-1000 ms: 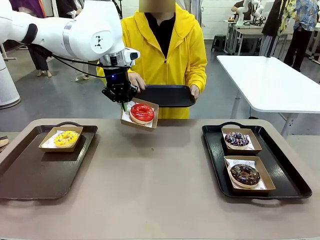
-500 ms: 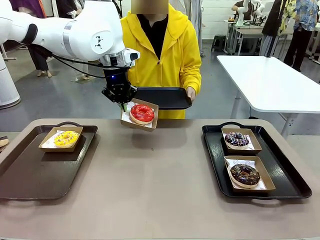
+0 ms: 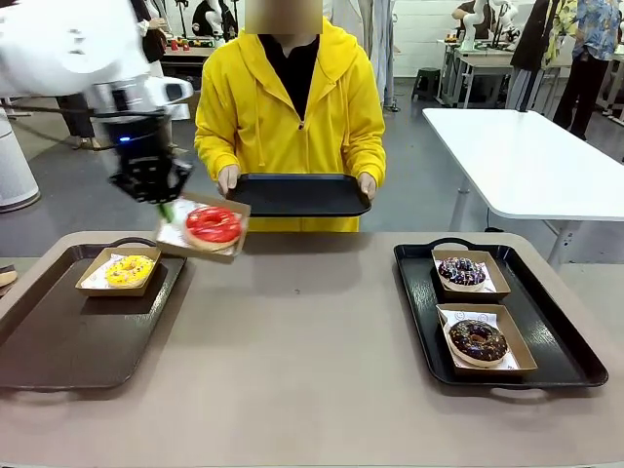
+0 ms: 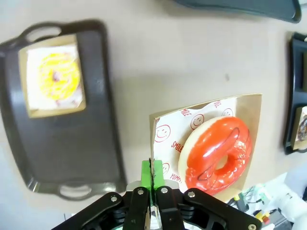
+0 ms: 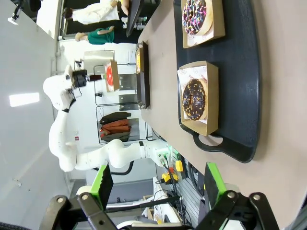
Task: Individually package the donuts and arrange them on the tray.
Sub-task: Place the picked Paper togo box on the Handle tray.
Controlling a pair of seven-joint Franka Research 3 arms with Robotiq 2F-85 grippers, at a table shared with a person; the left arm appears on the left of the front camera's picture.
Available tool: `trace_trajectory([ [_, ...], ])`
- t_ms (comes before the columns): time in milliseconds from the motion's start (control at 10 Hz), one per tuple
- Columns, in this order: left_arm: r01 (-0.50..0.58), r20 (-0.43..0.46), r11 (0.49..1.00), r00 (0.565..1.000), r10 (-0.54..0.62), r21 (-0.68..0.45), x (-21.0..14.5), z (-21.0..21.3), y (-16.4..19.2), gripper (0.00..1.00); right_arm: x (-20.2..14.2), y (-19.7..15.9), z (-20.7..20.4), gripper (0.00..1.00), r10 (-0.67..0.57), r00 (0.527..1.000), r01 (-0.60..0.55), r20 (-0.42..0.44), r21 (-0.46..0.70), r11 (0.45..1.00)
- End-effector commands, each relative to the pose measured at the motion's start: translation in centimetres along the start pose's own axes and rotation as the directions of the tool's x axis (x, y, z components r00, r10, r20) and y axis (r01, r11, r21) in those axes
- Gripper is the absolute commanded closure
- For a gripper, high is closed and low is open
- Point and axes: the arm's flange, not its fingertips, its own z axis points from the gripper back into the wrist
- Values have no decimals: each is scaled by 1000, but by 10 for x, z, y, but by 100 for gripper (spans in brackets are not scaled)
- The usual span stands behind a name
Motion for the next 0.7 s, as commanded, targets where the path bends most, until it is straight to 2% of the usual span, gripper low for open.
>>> trace_trajectory([
  [0, -12, -5, 1000, 1000, 12, -19, -41, -5, 44, 99, -2, 1, 1, 0, -16, 1000, 16, -8, -6, 1000],
  [200, -37, -35, 999, 999, 38, 31, -55, -19, 90, 99, -2, 1, 1, 0, -16, 1000, 16, -8, -6, 1000],
  [300, -54, -54, 996, 997, 58, 71, -61, -31, 106, 99, -2, 1, 1, 0, -16, 1000, 16, -8, -6, 1000],
  [600, -54, -112, 995, 992, 63, 87, -59, -53, 145, 99, -2, 1, 1, 0, -16, 1000, 16, -8, -6, 1000],
])
